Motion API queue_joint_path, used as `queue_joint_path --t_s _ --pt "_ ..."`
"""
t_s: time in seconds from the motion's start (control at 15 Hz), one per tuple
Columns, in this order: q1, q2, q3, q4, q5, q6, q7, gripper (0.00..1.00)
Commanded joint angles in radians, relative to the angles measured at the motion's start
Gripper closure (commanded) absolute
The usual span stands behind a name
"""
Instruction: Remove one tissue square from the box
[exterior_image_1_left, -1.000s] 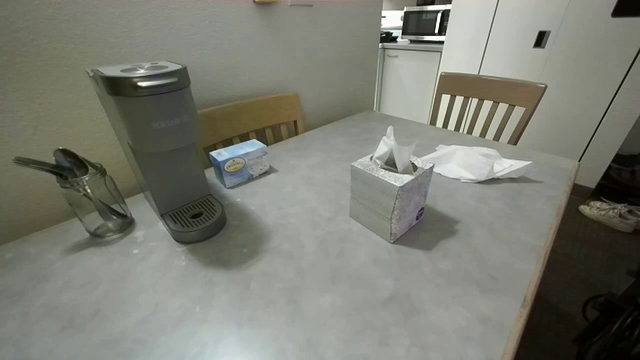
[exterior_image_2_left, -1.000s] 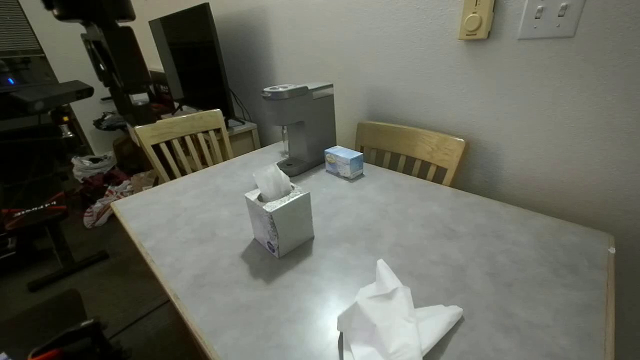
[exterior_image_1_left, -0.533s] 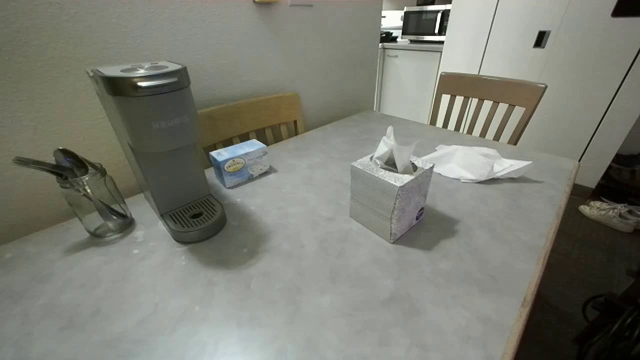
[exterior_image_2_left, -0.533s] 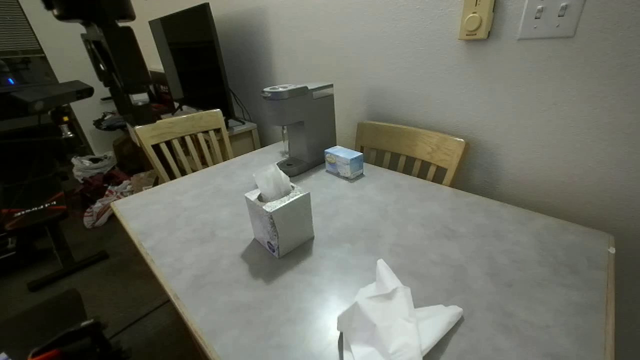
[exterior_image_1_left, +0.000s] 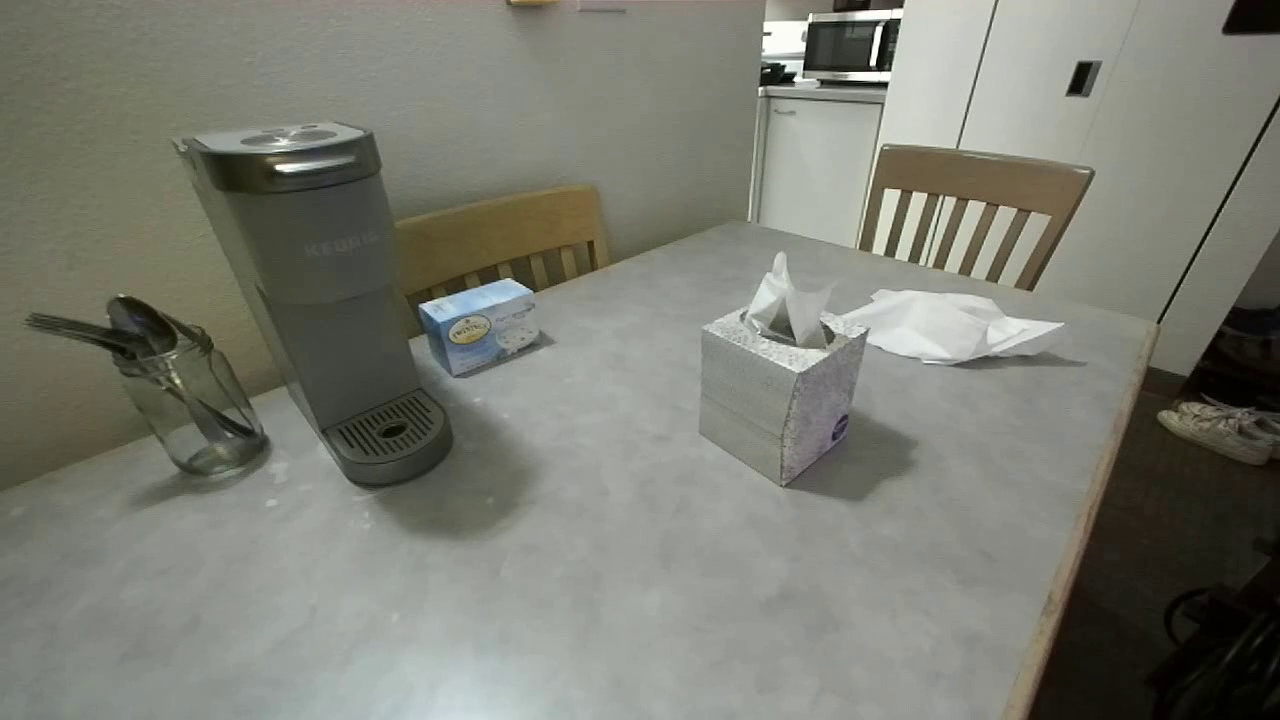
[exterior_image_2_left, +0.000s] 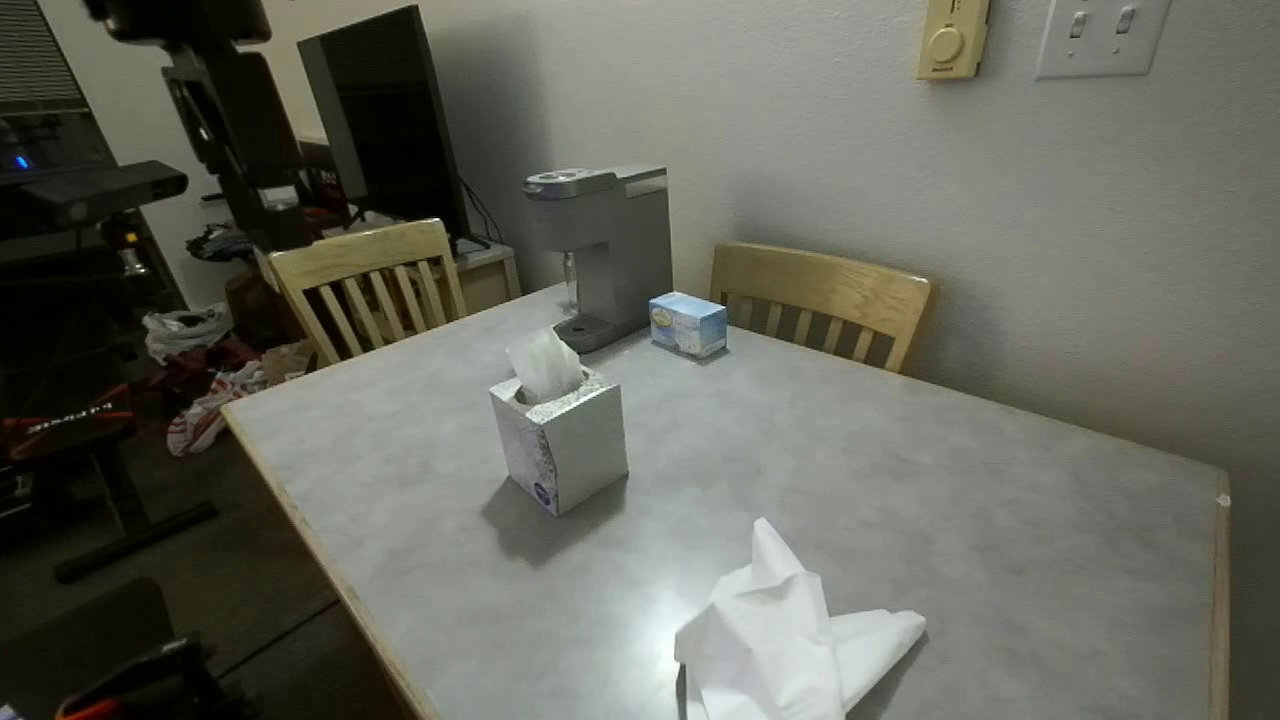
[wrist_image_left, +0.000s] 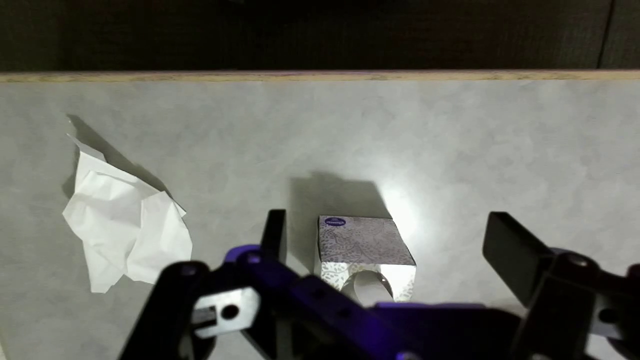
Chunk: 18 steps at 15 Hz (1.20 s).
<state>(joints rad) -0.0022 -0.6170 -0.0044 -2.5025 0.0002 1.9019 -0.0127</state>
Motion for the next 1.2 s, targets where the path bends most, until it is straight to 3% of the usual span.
queue_joint_path --t_s 0.0,0.6,0.93,1.13 --pt "0.001 0.000 0.000 0.002 0.000 -0.003 0.001 0.00" --pt "-0.004 -0.003 -0.027 -0.008 -0.001 0.025 -0.037 0.00" --pt "-0.018 0.075 -0.097 0.030 -0.055 0.207 -0.160 0.00" --pt "0.001 0.155 -0.156 0.075 -0.032 0.331 -0.259 0.00"
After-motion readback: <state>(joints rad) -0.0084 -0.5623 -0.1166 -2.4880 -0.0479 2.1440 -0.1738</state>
